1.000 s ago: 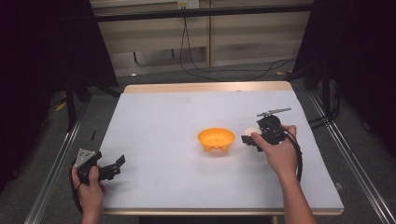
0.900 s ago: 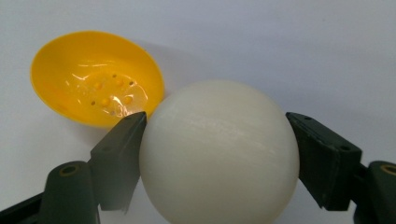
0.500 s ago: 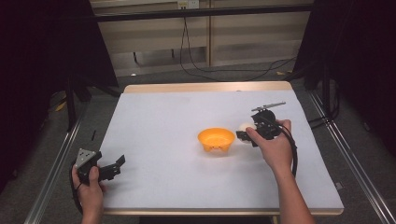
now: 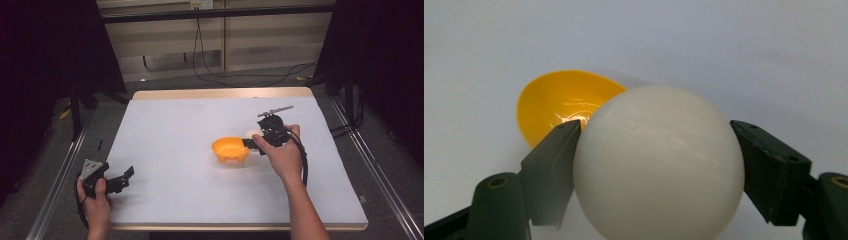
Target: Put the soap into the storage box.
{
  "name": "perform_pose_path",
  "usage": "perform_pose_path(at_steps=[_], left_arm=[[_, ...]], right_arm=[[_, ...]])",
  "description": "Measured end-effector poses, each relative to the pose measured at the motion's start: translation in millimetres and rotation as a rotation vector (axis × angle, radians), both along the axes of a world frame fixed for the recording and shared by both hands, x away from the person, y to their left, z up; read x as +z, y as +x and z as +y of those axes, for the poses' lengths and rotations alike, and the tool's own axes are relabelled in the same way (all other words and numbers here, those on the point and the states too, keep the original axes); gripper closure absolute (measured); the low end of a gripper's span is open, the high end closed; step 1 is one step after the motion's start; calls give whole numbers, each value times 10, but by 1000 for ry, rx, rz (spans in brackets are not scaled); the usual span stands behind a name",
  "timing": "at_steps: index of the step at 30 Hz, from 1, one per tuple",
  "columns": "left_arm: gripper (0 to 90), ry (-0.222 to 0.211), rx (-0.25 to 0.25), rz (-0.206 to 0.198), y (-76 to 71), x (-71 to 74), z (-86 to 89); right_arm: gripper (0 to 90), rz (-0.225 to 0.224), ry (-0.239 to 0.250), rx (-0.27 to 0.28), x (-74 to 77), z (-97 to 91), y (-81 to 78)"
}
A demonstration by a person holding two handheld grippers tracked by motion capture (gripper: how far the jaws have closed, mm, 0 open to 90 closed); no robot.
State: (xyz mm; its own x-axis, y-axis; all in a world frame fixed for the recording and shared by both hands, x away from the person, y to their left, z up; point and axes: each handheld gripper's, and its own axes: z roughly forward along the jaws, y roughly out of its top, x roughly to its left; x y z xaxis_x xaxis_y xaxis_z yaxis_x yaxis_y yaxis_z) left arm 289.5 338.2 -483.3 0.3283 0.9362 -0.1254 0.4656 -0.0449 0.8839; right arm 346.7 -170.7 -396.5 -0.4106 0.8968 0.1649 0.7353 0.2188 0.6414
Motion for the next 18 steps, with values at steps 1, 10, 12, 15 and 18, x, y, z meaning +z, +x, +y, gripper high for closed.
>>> perform_pose_path(at_steps=[1,10,12,15,18], left_arm=[[8,0,1,-1,-1,0,-1],[8,-2,-1,1,0,0,0],[8,0,1,1,0,0,0],[8,0,1,2,2,0,0],[8,-1,1,1,0,0,0]], right_arm=[[236,-1,-2,3,-2,20,7],[236,6,0,26,-26,192,61],[236,9,-1,28,-24,217,66],[236,6,6,35,-16,267,79],[236,5,6,40,-23,305,93]])
